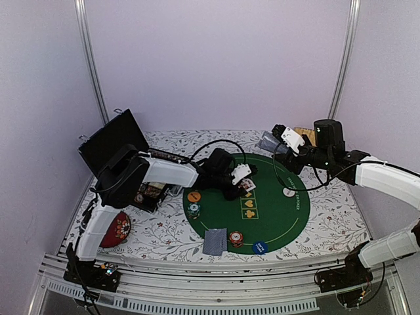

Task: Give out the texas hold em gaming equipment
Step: Move the poker card to the community card area.

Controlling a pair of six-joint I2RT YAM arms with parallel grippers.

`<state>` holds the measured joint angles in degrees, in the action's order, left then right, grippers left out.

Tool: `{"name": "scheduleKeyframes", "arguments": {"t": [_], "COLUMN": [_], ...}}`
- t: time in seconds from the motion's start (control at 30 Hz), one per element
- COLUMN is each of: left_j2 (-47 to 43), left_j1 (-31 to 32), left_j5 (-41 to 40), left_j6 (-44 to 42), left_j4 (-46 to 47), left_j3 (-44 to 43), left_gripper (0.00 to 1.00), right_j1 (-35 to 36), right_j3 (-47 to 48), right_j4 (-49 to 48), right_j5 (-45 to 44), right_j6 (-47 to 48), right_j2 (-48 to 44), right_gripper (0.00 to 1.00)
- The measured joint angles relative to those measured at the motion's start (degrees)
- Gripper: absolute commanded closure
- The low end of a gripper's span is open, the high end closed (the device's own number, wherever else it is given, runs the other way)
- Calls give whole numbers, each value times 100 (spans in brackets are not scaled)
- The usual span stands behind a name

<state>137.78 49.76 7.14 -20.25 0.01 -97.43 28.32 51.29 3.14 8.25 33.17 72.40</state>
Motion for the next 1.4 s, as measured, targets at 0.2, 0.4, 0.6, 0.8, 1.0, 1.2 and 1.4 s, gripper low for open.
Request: {"name": "scheduleKeyframes", "arguments": {"t": [0.2, 0.4, 0.6, 0.8, 1.0, 1.2, 1.4], "left_j2": [129, 221, 404, 568, 636, 658, 264], "left_j1": [-286, -269, -269, -269, -271, -273, -286], "left_j5": [219, -319, -695, -872, -1058, -1176, -1012], "left_j6": [-103, -160, -343, -487, -570, -629, -586], "left_j4": [-389, -535, -527, -509, -415, -330, 297], "left_j3": [-343, -612, -905, -1158, -1237, -1246, -398], "left_gripper": [38, 36, 34, 33, 32, 32, 25], "right_j1": [0, 0, 0, 0, 0, 0, 0], "right_j3": [0, 0, 0, 0, 0, 0, 0], "right_j4": [2, 2, 7, 7, 13, 31, 50], "right_j5": [4, 37, 50, 83, 90, 105, 129], "right_j6": [0, -2, -2, 0, -2, -2, 0], "right_j2": [-24, -76, -98, -144, -144, -144, -144], "right_gripper": [52, 52, 52, 52, 52, 52, 52]}}
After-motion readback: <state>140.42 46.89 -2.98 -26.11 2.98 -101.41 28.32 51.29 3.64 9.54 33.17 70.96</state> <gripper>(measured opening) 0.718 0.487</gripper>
